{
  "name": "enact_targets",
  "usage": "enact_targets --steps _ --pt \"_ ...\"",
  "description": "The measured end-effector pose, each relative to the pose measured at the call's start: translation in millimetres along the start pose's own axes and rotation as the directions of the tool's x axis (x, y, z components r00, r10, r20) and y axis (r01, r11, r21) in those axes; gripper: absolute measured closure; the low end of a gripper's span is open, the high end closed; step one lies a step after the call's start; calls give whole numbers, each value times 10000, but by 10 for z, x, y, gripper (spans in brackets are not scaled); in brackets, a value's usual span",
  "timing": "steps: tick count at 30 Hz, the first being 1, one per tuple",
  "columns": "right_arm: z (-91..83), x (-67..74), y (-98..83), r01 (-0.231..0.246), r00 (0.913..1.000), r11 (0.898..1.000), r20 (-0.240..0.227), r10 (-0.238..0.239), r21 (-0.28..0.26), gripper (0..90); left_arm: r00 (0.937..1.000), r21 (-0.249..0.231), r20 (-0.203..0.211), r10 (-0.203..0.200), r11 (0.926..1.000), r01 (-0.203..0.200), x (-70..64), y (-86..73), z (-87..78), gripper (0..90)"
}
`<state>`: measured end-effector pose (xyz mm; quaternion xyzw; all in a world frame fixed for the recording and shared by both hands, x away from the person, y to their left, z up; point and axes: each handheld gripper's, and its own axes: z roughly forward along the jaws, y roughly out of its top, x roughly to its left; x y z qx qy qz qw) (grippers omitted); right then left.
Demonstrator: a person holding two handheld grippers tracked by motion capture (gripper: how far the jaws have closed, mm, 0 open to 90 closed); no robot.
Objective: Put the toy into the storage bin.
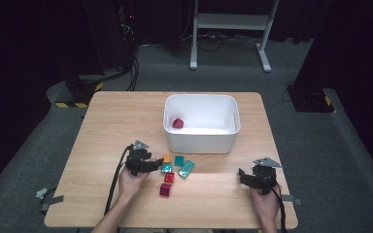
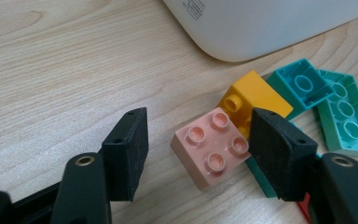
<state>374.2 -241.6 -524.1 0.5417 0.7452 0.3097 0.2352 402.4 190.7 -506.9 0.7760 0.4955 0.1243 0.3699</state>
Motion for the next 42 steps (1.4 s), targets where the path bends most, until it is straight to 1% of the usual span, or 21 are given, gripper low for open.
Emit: enact_targets --steps 3,5,7,10,11,14,19,21,26,29,33,38,42 --pt "0 0 0 3 10000 10000 -1 -3 -2 194 10000 -7 -50 29 10000 -30 -8 0 -7 391" --pt "0 0 0 1 10000 10000 0 -1 -1 195 9999 12 42 92 10000 -92 -35 -1 -6 387" --pt "0 0 0 1 10000 10000 -1 -1 -2 195 9998 28 -29 212 9998 -212 -63 -2 4 386" --pt "0 0 0 0 10000 10000 -2 0 -1 195 9998 112 -143 150 9998 -148 -53 -9 31 391" --pt "0 0 0 3 10000 10000 -2 -3 -1 195 9999 155 -142 71 9999 -68 -43 -12 40 392" --pt "0 0 0 1 10000 10000 -2 -1 -1 195 9998 222 -177 6 9998 -2 -27 -19 47 397" --pt "0 0 0 2 10000 10000 -1 -2 -2 195 9996 221 -249 99 9997 -93 -21 -21 50 462" --pt "0 0 0 1 10000 10000 0 -1 -1 194 9997 204 -239 56 9998 -51 -19 -25 59 479" --pt "0 0 0 3 10000 10000 -1 -3 -2 195 9995 225 -273 187 9996 -181 -22 -34 67 558" --pt "0 0 0 1 10000 10000 -1 -1 0 195 9993 215 -295 217 9995 -211 -23 -37 66 563" --pt "0 0 0 1 10000 10000 -2 -1 -2 195 9994 47 -290 182 9998 -181 -11 -45 42 580" --pt "0 0 0 -1 10000 10000 -1 1 -1 194 9993 60 -303 225 9997 -223 0 -46 23 584" --pt "0 0 0 1 10000 10000 0 -1 -1 195 9995 -18 -229 215 9998 -215 -1 -40 5 585"
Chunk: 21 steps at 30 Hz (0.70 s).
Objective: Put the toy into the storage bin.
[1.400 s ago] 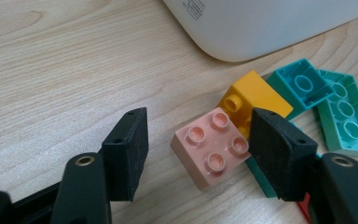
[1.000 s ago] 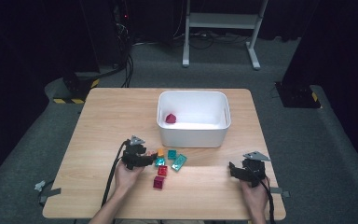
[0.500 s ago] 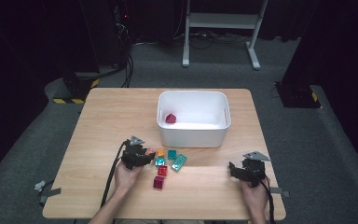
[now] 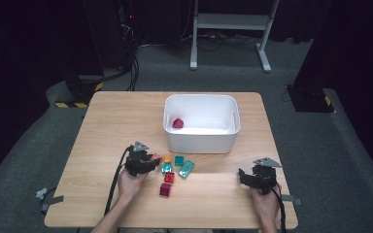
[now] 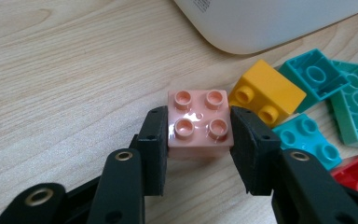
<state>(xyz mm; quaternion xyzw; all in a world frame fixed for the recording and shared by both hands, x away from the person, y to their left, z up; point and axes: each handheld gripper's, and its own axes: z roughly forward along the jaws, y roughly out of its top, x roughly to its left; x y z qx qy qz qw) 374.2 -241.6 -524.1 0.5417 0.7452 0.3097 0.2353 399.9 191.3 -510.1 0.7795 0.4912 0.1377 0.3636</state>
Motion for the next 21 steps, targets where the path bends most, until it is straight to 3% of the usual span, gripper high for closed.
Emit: enact_targets --steps 21 --pt "0 0 0 -2 10000 10000 -2 2 2 194 9988 -116 491 64 9999 -58 57 65 -219 586"
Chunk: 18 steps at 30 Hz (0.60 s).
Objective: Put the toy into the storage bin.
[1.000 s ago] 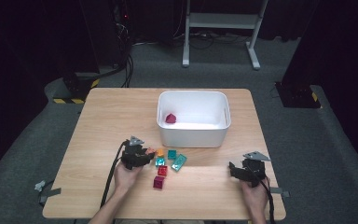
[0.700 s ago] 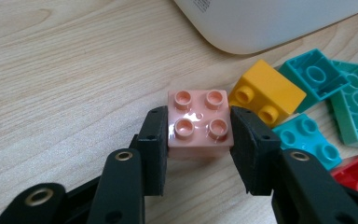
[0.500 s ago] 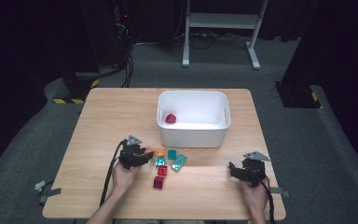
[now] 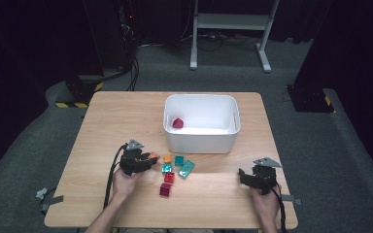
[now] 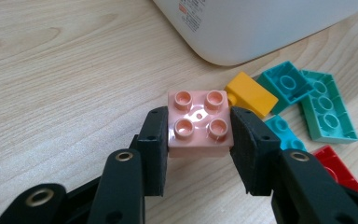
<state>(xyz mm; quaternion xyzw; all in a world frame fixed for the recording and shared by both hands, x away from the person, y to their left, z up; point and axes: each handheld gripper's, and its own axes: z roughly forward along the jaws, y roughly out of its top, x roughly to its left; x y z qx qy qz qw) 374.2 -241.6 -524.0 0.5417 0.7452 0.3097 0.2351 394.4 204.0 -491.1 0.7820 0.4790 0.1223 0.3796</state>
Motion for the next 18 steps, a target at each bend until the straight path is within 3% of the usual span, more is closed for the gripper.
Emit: enact_targets --steps 10,18 --pt "0 0 0 0 10000 10000 0 0 0 195 9997 -158 186 182 9997 -179 2 110 -115 586" --pt "0 0 -1 9 10000 10000 0 -9 -3 194 9983 -356 568 115 9993 -95 35 257 -222 586"
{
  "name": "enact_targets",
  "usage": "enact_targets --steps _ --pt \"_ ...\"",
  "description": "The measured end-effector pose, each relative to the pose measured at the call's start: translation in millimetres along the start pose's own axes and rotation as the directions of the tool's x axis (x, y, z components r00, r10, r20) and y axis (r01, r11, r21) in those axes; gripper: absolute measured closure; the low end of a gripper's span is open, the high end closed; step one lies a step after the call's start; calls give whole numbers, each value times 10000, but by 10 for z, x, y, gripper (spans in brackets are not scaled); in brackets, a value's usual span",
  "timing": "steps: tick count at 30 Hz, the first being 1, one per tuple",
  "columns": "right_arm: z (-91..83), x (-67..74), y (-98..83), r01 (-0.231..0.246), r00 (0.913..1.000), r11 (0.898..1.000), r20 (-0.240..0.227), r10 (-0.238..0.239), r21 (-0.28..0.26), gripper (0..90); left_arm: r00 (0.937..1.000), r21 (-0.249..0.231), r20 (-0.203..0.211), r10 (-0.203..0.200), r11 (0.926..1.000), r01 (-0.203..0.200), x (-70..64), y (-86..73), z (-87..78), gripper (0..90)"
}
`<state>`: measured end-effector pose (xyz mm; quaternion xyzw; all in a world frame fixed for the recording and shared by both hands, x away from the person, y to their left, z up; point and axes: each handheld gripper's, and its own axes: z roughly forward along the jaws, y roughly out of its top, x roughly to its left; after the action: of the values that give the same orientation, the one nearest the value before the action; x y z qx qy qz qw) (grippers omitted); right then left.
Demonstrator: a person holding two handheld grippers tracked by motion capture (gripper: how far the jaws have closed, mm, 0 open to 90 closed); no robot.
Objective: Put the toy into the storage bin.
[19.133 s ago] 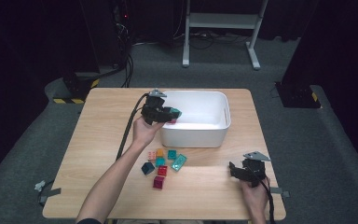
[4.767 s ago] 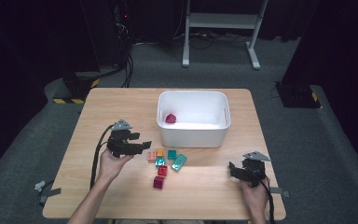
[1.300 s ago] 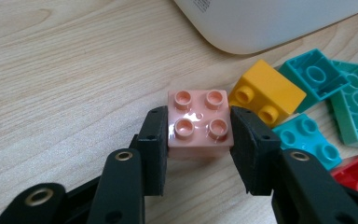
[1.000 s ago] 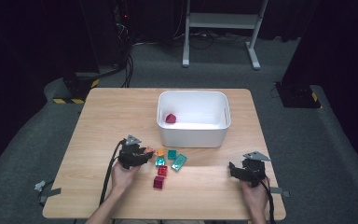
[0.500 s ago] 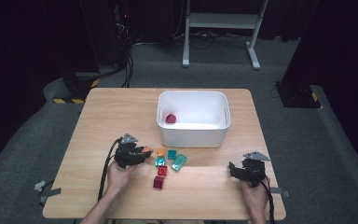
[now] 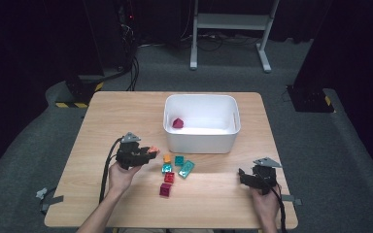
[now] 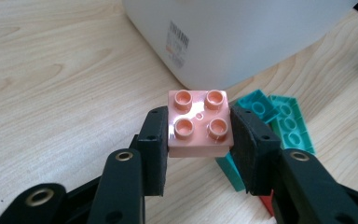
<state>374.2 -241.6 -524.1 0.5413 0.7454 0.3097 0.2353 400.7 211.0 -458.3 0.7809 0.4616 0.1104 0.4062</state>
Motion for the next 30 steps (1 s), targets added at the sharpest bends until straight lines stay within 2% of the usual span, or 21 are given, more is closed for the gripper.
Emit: enact_targets --steps 7,15,21,27,30 --pt "0 0 0 -3 10000 10000 1 3 1 195 9998 -235 210 -25 9997 30 30 162 -114 586" --pt "0 0 0 -3 10000 10000 0 3 0 195 9994 -275 244 261 9993 -255 26 368 -223 586" --pt "0 0 0 -1 10000 10000 -5 1 0 195 9966 -399 291 777 9963 -765 -23 541 -275 586" --pt "0 2 0 -9 10000 10000 -8 9 0 195 9942 -507 460 977 9942 -954 -58 694 -313 586" --pt "0 0 0 3 10000 10000 -5 -3 -1 195 9945 -704 679 800 9947 -752 -75 766 -331 585"
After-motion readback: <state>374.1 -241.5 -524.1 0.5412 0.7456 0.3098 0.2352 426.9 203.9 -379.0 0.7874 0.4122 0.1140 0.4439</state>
